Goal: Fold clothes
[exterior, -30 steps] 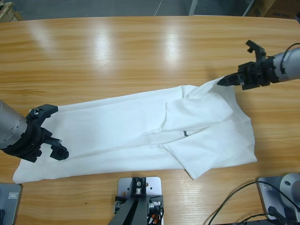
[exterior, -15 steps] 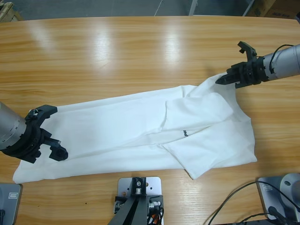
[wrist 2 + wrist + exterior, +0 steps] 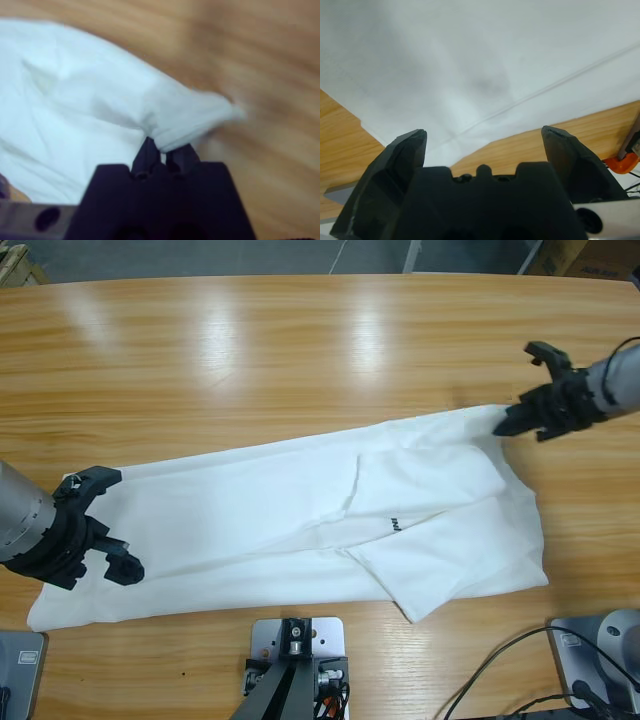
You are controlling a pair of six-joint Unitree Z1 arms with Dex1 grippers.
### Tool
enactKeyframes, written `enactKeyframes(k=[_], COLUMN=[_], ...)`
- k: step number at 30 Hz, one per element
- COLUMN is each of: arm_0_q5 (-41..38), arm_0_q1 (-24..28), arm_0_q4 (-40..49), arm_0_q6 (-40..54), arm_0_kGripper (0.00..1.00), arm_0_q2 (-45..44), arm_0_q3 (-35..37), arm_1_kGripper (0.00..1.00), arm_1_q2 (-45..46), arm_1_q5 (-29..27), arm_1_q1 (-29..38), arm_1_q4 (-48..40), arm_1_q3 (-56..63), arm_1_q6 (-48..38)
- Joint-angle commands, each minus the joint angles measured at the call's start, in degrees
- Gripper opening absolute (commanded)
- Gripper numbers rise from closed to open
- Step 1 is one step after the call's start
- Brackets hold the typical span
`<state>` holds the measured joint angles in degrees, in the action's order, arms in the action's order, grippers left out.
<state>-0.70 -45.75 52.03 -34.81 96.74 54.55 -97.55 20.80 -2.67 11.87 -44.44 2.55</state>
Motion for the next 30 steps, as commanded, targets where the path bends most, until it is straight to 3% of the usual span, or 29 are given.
enactKeyframes(k=[1,5,6,7,8,9,12,16,19,20,21,22,27,30], arm_0_q5=[-0.5,-0.5,-0.5,-0.5,-0.5,-0.5,-0.5,-0.7,-0.7,-0.7,-0.7,-0.7,-0.7,-0.7], arm_0_q1=[-1.0,-1.1,-1.1,-1.2,-1.2,-1.2,-1.2,-1.2,-1.3,-1.2,-1.2,-1.2,-1.3,-1.3], arm_0_q4=[-1.0,-1.1,-1.1,-1.2,-1.2,-1.3,-1.8,-2.7,-3.1,-3.4,-4.1,-5.1,-8.8,-11.7], arm_0_q6=[0.1,-0.1,-0.1,-0.1,-0.1,-0.1,-0.2,-0.2,0.0,0.1,0.2,0.3,0.5,0.8], arm_0_kGripper=[0.885,0.885,0.885,0.885,0.885,0.885,0.885,0.885,0.885,0.885,0.885,0.885,0.885,0.927], arm_0_q2=[-0.6,-1.0,-1.0,-1.0,-1.0,-1.0,-0.9,-0.4,-0.4,-0.4,-0.4,-0.6,-1.6,-1.2], arm_0_q3=[-1.8,-2.8,-3.0,-3.0,-3.0,-3.0,-3.0,-3.0,-3.0,-3.0,-3.1,-3.1,-3.3,-4.7], arm_1_kGripper=[0.000,0.000,0.044,0.468,0.717,0.836,0.990,1.000,0.959,0.857,0.674,0.600,0.623,0.810], arm_1_q2=[-0.6,-5.1,-6.9,-7.9,-8.1,-7.7,-4.0,6.4,16.9,17.8,17.2,15.9,10.1,4.3], arm_1_q5=[-7.4,-10.5,-12.0,-13.1,-15.1,-17.1,-22.0,-29.1,-23.1,-20.4,-17.8,-16.8,-17.6,-18.0], arm_1_q1=[0.1,0.5,0.9,1.1,1.4,1.6,2.8,6.0,13.1,17.1,20.6,24.0,31.8,35.3], arm_1_q4=[6.3,6.4,6.5,6.6,7.1,7.4,9.3,11.5,13.4,13.6,14.3,14.7,8.7,4.7], arm_1_q3=[-4.6,-6.9,-7.4,-7.5,-7.5,-7.2,-6.8,-5.3,-6.0,-6.2,-6.4,-5.5,-0.3,0.1], arm_1_q6=[4.2,4.7,4.6,4.6,4.5,4.4,4.2,2.3,-0.1,1.0,2.5,3.2,1.5,1.2])
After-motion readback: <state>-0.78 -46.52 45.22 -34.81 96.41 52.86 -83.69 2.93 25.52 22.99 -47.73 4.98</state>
